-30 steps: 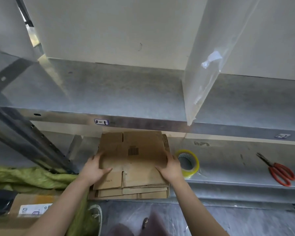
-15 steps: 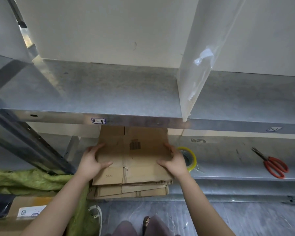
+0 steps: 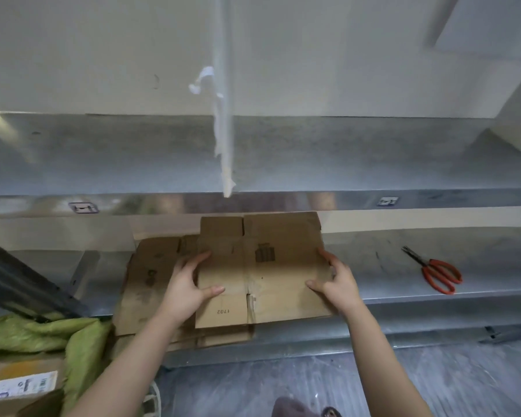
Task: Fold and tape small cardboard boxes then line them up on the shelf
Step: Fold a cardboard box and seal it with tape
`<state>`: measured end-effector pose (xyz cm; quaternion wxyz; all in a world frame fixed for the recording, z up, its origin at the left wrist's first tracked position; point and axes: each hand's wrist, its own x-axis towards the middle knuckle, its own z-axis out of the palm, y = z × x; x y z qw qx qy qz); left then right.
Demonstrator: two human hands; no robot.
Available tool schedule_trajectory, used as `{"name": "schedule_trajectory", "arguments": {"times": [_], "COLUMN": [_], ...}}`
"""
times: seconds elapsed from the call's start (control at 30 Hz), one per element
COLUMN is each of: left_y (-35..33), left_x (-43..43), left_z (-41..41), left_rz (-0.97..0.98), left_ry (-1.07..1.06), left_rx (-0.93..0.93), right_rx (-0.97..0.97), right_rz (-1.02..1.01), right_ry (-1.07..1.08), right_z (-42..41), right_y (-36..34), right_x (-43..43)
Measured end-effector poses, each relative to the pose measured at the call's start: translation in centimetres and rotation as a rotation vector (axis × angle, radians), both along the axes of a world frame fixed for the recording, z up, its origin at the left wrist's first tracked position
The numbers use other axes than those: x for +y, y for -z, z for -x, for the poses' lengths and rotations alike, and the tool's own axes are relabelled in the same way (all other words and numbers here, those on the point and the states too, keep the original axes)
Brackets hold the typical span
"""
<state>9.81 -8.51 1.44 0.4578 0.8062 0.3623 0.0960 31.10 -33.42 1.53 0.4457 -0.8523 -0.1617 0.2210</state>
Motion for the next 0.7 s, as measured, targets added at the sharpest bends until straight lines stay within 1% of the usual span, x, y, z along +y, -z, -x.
{"name": "schedule_trajectory", "arguments": {"times": [0.17, 0.43, 0.57, 0.7], "left_y": [0.5, 1.4, 1.8, 1.7], "left_x": [-6.4, -17.5, -21.8, -24.3], "left_z": [-5.4, -14.3, -17.3, -19.3], "left_rz": [-0.051, 0.003, 0.036, 0.1], "left_ry": [0.008, -0.051, -0.058, -0.101], "left_rx": [-0.032, -0.039, -0.031, -0.048], "right_rx": [-0.013, -0.069, -0.099, -0.162], "right_rz": [0.008, 0.081, 0.1, 0.089], "right_ry": [-0.015, -0.089, -0.055, 0.012], "right_z": [-5.7, -15.0, -17.9, -18.9], "right_y": [0.1, 0.0, -0.1, -0.1], "right_x": [-5.7, -15.5, -19.5, -21.2]}}
